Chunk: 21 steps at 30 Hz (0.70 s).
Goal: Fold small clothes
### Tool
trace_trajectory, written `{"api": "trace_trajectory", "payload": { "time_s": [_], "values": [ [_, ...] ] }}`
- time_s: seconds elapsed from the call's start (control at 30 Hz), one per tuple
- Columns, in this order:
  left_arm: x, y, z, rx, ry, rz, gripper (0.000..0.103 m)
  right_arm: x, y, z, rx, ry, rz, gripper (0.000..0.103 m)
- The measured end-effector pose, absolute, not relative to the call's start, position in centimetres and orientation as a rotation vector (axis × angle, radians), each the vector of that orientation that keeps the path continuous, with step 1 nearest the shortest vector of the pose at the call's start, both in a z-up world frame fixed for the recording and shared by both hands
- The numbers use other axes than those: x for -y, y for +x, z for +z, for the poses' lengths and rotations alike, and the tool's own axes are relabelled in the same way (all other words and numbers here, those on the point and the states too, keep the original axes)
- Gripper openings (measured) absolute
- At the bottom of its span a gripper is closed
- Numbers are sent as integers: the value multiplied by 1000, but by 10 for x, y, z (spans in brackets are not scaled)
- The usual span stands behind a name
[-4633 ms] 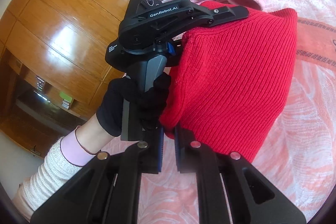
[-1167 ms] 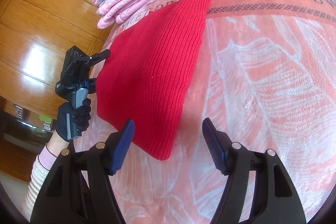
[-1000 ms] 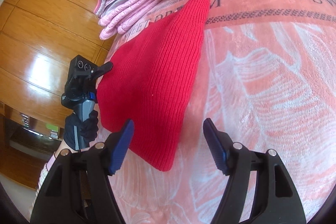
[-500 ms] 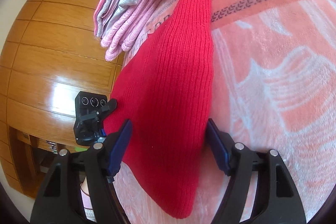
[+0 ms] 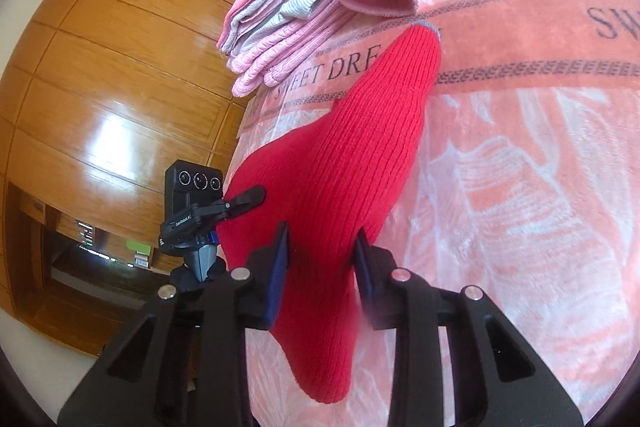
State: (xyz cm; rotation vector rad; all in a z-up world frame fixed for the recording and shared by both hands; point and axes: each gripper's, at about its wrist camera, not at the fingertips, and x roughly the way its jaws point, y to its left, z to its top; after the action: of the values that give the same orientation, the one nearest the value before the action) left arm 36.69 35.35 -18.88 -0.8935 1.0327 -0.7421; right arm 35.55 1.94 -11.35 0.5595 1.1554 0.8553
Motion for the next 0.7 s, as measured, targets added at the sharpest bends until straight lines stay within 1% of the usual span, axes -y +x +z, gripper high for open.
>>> {"api": "trace_trajectory", "payload": {
  "time_s": [0.17,0.3,0.37,0.43,0.47,0.5,0.53,0.57,0.6,0.63,0.67,0.7],
  "values": [
    [-298,338,-205,-1160,-990,-771,35,33,309,-111,-1218,562,806,29],
    [-275,321,-219,-1218,-894,-734,36,69,275,-141,-1261,598,761,26],
    [-275,318,-229,-1219,-845,-713,40,81,270,-159,-1270,615,741,25],
    [-277,316,-229,-1200,-828,-730,40,91,269,-174,-1273,661,741,25],
    [-276,316,-225,-1197,-803,-732,41,93,267,-176,-1266,662,748,25],
    [-274,315,-220,-1193,-769,-729,44,93,266,-177,-1264,667,769,32],
    [-272,312,-213,-1185,-734,-733,54,94,264,-177,-1263,674,786,39],
    [-269,307,-204,-1170,-695,-739,65,94,260,-177,-1259,666,793,54],
    [-265,302,-197,-1153,-647,-743,70,91,257,-177,-1257,650,804,59],
    [-261,296,-190,-1139,-590,-744,78,87,253,-179,-1266,633,816,59],
    [-256,290,-187,-1133,-537,-739,81,84,249,-182,-1284,626,817,59],
    [-251,283,-185,-1129,-490,-729,81,81,245,-189,-1308,626,816,59]
  ]
}}
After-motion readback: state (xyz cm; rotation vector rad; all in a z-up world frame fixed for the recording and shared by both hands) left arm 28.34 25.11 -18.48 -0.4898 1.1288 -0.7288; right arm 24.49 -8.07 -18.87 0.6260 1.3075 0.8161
